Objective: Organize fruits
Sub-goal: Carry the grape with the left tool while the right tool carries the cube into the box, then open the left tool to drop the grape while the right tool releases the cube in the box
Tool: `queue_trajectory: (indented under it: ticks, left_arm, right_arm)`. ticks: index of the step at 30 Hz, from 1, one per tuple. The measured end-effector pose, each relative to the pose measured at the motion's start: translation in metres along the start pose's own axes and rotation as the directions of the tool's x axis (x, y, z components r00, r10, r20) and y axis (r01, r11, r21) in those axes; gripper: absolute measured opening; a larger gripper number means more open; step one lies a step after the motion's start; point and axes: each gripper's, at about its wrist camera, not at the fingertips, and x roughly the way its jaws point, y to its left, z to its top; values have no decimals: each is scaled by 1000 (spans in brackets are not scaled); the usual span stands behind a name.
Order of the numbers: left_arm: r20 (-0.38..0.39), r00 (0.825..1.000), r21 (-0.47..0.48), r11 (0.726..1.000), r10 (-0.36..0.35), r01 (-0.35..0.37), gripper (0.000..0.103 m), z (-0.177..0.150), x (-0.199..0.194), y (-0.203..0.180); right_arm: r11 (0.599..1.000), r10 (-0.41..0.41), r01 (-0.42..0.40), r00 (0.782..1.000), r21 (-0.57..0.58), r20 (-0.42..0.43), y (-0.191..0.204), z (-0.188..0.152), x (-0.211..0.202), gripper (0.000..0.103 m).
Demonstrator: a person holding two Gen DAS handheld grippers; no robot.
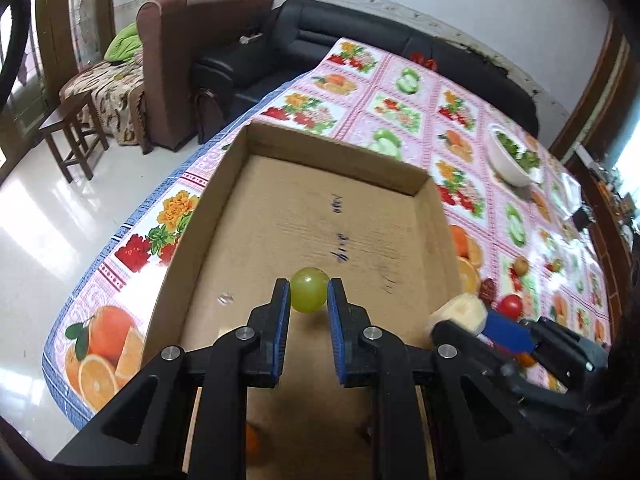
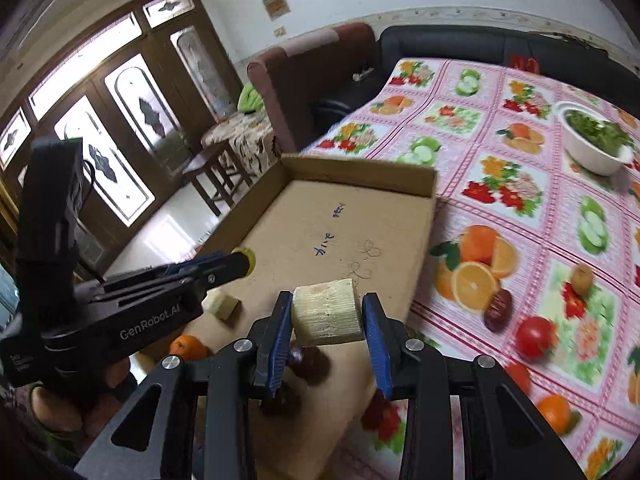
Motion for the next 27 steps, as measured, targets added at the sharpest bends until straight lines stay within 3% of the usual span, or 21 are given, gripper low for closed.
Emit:
queue_trajectory:
  ticks: [6, 13, 14, 17, 22, 27]
  left_arm:
    - [-38, 998, 26, 998, 53, -52, 16, 0, 21, -7]
    - [-78, 996, 38, 998, 54, -51, 18, -4, 29, -8]
    - [-90, 995, 37, 998, 51, -48, 24, -4, 30, -8]
    - [-117, 992, 17, 999, 37, -35, 30, -4, 33, -5]
    - [-103, 994, -22, 999, 23, -25, 30, -5, 21, 2]
    - [-63, 998, -50, 999, 6, -9, 30, -8, -2, 2]
  right_arm:
    - [1000, -4, 2, 998, -28, -62, 4, 2, 36, 35]
    - [997, -6, -3, 993, -74, -119, 11, -4, 59, 36]
    - [997, -8, -2, 993, -78, -120, 12, -5, 60, 38]
    - [997, -1, -8, 993, -74, -122, 12, -5, 58, 40]
    - [998, 1, -6, 995, -60, -95, 7, -5, 44, 47]
    - [999, 5, -7, 998, -35, -59, 0, -12, 16, 47]
